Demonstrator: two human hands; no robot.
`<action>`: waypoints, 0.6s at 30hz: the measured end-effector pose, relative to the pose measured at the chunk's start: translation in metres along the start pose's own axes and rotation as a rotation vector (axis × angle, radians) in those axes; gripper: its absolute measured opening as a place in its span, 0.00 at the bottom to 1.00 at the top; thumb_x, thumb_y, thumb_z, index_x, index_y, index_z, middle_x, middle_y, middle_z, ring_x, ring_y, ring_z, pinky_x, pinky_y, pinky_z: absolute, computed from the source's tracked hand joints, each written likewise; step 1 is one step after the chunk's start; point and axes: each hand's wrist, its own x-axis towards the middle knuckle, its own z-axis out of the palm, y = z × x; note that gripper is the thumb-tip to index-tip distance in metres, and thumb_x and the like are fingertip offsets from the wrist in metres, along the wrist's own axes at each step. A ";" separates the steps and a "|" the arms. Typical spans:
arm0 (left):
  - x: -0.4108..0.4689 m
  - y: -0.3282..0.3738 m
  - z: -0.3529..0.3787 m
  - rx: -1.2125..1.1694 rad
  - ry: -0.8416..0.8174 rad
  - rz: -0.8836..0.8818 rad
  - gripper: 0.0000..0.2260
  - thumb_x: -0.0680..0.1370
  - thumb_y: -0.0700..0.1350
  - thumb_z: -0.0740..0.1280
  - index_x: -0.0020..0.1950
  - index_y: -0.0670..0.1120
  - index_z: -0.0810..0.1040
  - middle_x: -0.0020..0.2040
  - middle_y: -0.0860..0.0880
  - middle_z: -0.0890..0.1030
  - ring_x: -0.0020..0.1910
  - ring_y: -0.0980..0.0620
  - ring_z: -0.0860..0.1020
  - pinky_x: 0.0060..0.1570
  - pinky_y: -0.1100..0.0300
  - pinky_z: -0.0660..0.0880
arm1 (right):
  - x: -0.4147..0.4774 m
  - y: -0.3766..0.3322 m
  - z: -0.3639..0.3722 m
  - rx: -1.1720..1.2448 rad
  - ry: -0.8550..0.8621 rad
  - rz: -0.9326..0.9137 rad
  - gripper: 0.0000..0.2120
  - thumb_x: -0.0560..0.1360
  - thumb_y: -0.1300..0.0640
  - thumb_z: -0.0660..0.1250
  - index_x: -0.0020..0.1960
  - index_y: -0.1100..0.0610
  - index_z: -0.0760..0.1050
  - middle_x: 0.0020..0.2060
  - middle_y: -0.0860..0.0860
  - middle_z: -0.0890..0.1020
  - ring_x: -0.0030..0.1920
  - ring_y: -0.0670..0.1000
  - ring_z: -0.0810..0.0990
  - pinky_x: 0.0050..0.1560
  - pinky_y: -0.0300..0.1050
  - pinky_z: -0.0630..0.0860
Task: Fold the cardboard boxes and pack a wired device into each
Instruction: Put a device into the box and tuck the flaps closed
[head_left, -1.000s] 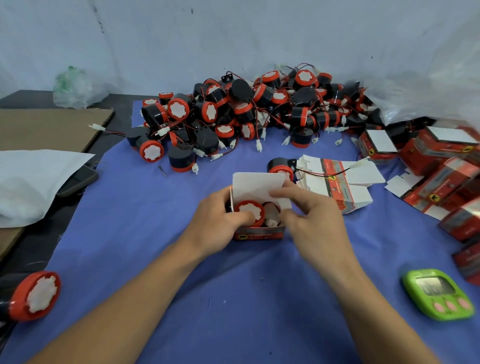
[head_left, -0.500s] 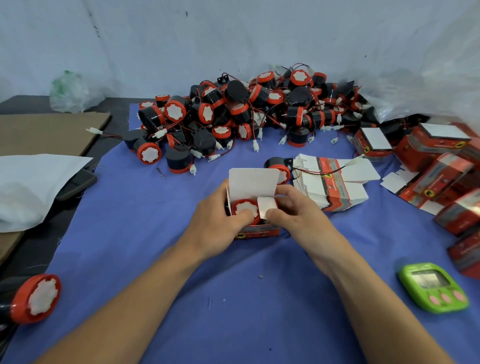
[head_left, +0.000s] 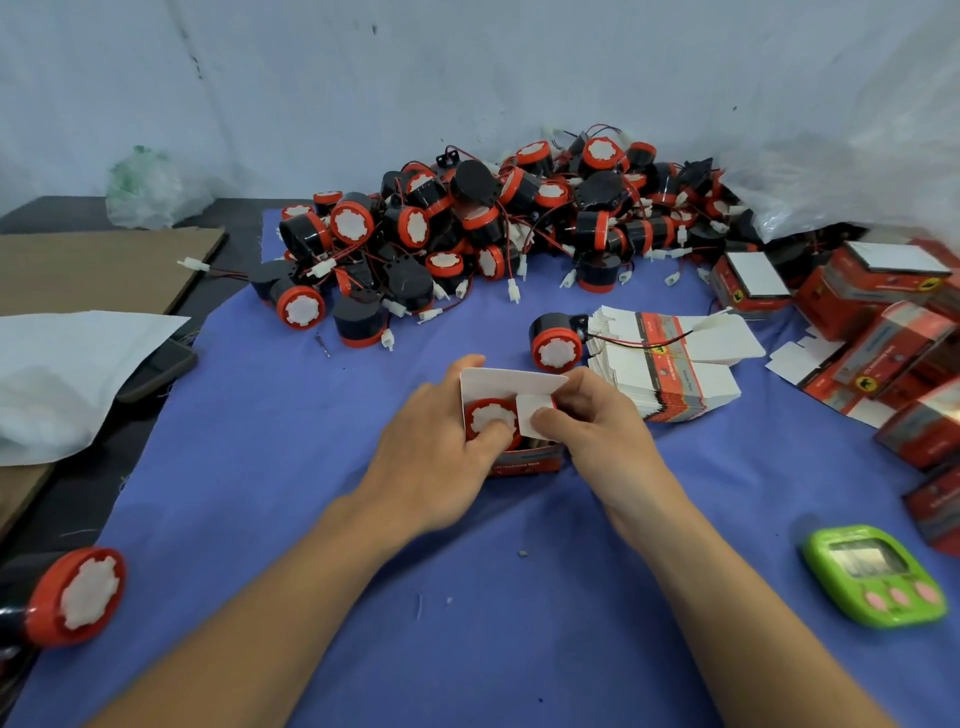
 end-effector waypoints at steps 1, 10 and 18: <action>-0.001 0.000 -0.001 -0.005 -0.010 -0.005 0.27 0.76 0.62 0.56 0.75 0.58 0.67 0.66 0.58 0.77 0.60 0.52 0.76 0.59 0.47 0.76 | 0.000 0.000 0.000 -0.002 0.001 -0.002 0.07 0.76 0.61 0.69 0.51 0.51 0.80 0.47 0.50 0.88 0.52 0.53 0.86 0.62 0.60 0.80; -0.006 0.003 0.002 -0.084 -0.028 -0.027 0.22 0.76 0.60 0.57 0.71 0.63 0.63 0.54 0.59 0.80 0.52 0.56 0.78 0.53 0.50 0.77 | 0.009 0.001 0.005 -0.076 0.047 0.062 0.05 0.79 0.58 0.69 0.52 0.50 0.80 0.46 0.49 0.87 0.53 0.54 0.85 0.60 0.62 0.81; -0.006 0.001 0.004 -0.212 0.001 -0.073 0.28 0.72 0.60 0.62 0.73 0.66 0.64 0.55 0.61 0.81 0.55 0.57 0.79 0.56 0.54 0.78 | 0.011 0.002 0.008 -0.078 0.086 0.080 0.05 0.79 0.59 0.70 0.52 0.50 0.81 0.45 0.48 0.87 0.51 0.52 0.85 0.59 0.60 0.81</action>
